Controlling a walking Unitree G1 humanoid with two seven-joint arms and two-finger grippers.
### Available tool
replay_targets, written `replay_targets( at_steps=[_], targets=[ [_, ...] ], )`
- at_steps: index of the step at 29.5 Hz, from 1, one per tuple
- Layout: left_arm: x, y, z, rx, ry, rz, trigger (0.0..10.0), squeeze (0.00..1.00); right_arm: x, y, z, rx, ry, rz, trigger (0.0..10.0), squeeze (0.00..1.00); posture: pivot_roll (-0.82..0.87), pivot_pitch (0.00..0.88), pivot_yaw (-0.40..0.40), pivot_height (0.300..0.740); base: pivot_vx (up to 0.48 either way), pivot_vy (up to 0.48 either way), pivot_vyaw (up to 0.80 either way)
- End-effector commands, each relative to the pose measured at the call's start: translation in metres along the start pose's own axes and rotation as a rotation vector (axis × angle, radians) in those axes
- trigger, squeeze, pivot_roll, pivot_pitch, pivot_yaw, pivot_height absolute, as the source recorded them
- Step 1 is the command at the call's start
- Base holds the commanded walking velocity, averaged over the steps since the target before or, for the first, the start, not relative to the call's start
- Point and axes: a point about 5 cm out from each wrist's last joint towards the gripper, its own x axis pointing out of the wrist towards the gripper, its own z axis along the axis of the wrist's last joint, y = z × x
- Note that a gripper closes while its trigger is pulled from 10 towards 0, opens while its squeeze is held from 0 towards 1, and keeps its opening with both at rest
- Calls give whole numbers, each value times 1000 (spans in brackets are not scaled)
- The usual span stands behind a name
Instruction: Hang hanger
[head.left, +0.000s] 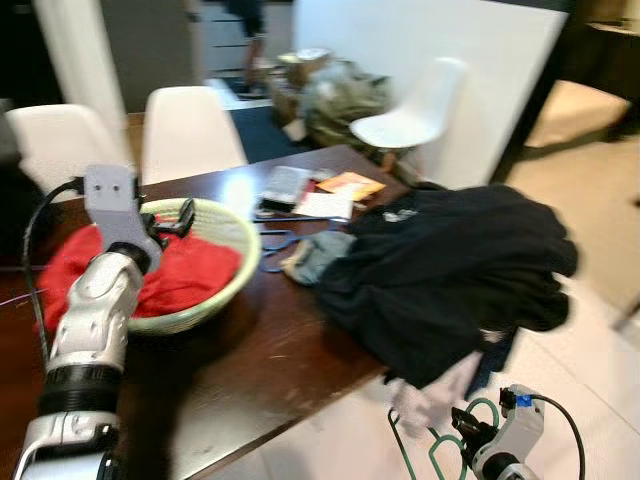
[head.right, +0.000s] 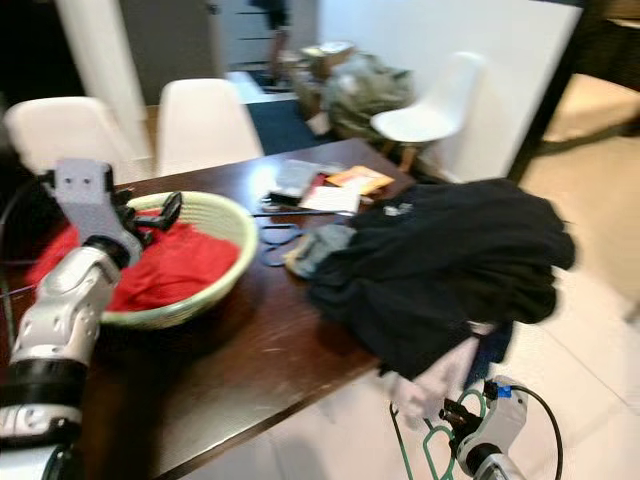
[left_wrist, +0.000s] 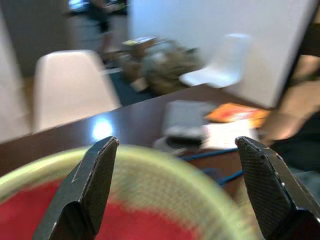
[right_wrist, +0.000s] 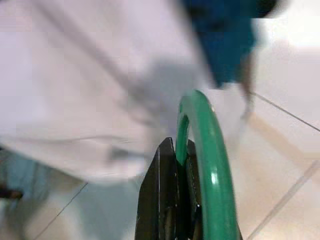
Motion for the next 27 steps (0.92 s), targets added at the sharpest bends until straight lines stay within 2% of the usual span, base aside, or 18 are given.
replay_targets(
  at_steps=[1, 4, 6, 8, 9, 10, 11, 12, 13, 15, 16, 18, 19, 21, 23, 26, 27],
  targets=[
    [3, -2, -2, 19, 8, 2, 10000, 0, -1, -1, -2, 2, 15, -7, 10000, 0, 17, 0, -48, 740, 0, 0, -800],
    [6, 1, -2, 43, 20, 27, 10000, 0, -1, -1, -2, 5, 8, -10, 10000, 0, 12, 0, -46, 740, 0, 0, -800],
    [6, 15, -10, 92, 86, 129, 10000, 0, -2, -2, -2, 7, -5, -17, 10000, 0, 6, 0, -43, 740, 0, 0, 0],
    [6, 15, -10, 92, 86, 129, 10000, 0, -2, -2, -2, 7, -5, -17, 10000, 0, 6, 0, -43, 740, 0, 0, 0],
    [5, 24, -16, 109, 135, 185, 10000, 0, -3, -3, -2, 7, -8, -18, 10000, 0, 6, 0, -43, 740, 0, 0, 0],
    [5, 24, -16, 109, 135, 185, 10000, 0, -3, -3, -2, 7, -8, -18, 10000, 0, 6, 0, -43, 740, 0, 0, 0],
    [1, 34, -26, 137, 215, 246, 10000, 0, -3, -3, -3, 6, -8, -17, 10000, 0, 6, 0, -44, 740, 0, 0, 0],
    [1, 34, -26, 137, 215, 246, 10000, 0, -3, -3, -3, 6, -8, -17, 10000, 0, 6, 0, -44, 740, 0, 0, 0],
    [-3, 42, -34, 161, 279, 289, 10000, 0, -4, -3, -3, 5, -8, -15, 10000, 0, 6, 0, -44, 740, 0, 0, 0],
    [-3, 42, -34, 161, 279, 289, 10000, 0, -4, -3, -3, 5, -8, -15, 10000, 0, 6, 0, -44, 740, 0, 0, 0],
    [-8, 49, -41, 193, 338, 322, 10000, 0, -4, -4, -3, 5, -7, -14, 10000, 0, 6, 0, -45, 740, 0, 0, 0],
    [-8, 49, -41, 193, 338, 322, 10000, 0, -4, -4, -3, 5, -7, -14, 10000, 0, 6, 0, -45, 740, 0, 0, 0],
    [-15, 57, -57, 192, 471, 339, 10000, 0, -5, -5, -4, 5, -8, -12, 10000, 0, 4, 0, -43, 740, 0, 0, 0],
    [-15, 57, -57, 192, 471, 339, 10000, 0, -5, -5, -4, 5, -8, -12, 10000, 0, 4, 0, -43, 740, 0, 0, 0],
    [-21, 58, -73, 153, 590, 313, 10000, 0, -6, -6, -5, 5, -10, -12, 10000, 0, 1, 0, -41, 740, 0, 0, 0],
    [-23, 57, -79, 136, 630, 301, 10000, 0, -7, -6, -5, 5, -11, -12, 10000, 0, 1, 0, -41, 740, 0, 0, 0],
    [-28, 54, -90, 135, 719, 259, 10000, 0, -8, -7, -5, 4, -14, -14, 10000, 0, -4, 0, -37, 740, 0, 0, 0]
  ],
)
